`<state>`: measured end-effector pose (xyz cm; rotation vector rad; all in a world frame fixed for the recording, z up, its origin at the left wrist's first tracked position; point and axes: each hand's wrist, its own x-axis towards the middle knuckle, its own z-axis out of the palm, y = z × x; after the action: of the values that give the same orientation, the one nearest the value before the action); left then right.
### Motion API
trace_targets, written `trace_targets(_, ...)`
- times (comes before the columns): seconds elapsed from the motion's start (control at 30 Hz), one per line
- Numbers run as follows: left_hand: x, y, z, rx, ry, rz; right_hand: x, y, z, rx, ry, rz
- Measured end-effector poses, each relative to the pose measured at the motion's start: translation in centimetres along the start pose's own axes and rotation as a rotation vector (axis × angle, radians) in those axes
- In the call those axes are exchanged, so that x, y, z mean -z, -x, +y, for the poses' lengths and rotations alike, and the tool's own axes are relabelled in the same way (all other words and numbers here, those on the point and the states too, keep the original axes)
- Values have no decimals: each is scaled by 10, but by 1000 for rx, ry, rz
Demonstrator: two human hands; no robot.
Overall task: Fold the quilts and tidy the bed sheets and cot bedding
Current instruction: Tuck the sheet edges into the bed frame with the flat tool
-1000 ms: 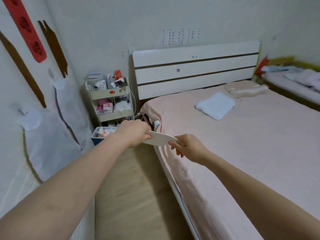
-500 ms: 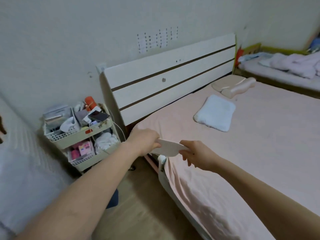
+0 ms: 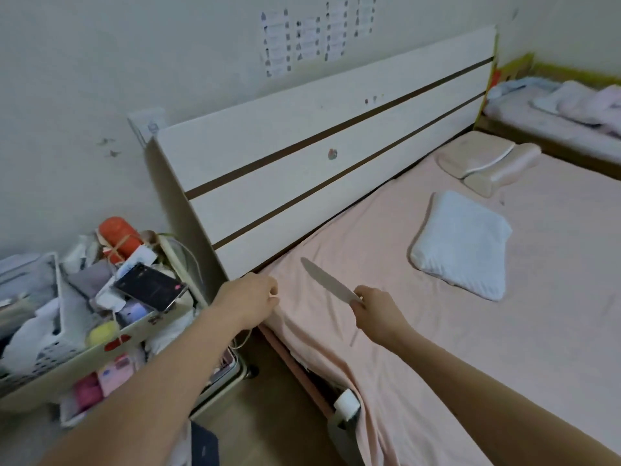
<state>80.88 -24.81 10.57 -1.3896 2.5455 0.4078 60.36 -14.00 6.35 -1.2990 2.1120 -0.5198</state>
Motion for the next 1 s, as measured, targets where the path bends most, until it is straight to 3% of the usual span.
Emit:
trace_targets(0.23,-44,-147,-71,72,186,-121,-54,-148,-12,-384,-242,171)
trace_targets(0.33,-79,-210,-102,158,331,-158,-92,-207,-14,-514,-400,157)
trace_targets(0.47,-145,-291,-147,368,493,-177,-165,-280,-6,-551,-489,108)
trace_targets(0.67,-242,-355,-182,910,947,-265,-257,-342,9,-551,-548,184)
trace_targets(0.83,-292,-372,-181,1140,1385,-280,-306,-366,25,-530,-528,127)
trace_targets(0.93,-301,-369,-178,1327,1603,-420,-317,-370,28,-517,-461,86)
trace_targets(1.0,-304,-366,-179,1355,1628,-489,-319,-371,27,-522,-469,88)
